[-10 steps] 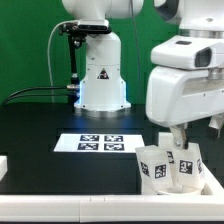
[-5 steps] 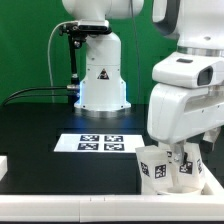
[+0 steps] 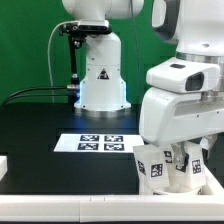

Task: Assemble stool

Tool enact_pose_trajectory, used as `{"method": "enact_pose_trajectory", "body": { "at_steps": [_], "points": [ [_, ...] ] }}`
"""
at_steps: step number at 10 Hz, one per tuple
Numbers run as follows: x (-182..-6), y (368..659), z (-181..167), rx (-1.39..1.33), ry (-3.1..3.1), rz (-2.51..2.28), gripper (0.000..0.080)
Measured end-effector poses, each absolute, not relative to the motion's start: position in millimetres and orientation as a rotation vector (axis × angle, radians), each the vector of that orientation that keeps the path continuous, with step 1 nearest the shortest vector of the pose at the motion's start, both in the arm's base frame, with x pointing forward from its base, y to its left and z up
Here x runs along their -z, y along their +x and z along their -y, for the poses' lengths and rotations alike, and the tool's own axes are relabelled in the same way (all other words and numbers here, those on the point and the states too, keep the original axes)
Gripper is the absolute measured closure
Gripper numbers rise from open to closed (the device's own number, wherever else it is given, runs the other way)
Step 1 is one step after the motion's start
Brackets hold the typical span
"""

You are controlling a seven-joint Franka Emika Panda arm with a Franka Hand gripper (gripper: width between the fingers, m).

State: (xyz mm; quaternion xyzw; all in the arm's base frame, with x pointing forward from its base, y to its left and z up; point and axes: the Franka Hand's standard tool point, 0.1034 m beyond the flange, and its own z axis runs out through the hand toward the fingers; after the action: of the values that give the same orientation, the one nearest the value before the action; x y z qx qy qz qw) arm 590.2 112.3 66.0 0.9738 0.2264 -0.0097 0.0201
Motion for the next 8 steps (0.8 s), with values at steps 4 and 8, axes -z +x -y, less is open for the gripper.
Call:
{"method": "enact_pose_trajectory", "body": {
  "at_steps": [4, 8],
  "points": [
    [-71.2, 596.1, -114.7, -0.042, 3.135, 0.231, 0.0466],
    [-67.6, 594.3, -117.6, -0.001, 3.049, 1.002, 0.0465]
  ]
}}
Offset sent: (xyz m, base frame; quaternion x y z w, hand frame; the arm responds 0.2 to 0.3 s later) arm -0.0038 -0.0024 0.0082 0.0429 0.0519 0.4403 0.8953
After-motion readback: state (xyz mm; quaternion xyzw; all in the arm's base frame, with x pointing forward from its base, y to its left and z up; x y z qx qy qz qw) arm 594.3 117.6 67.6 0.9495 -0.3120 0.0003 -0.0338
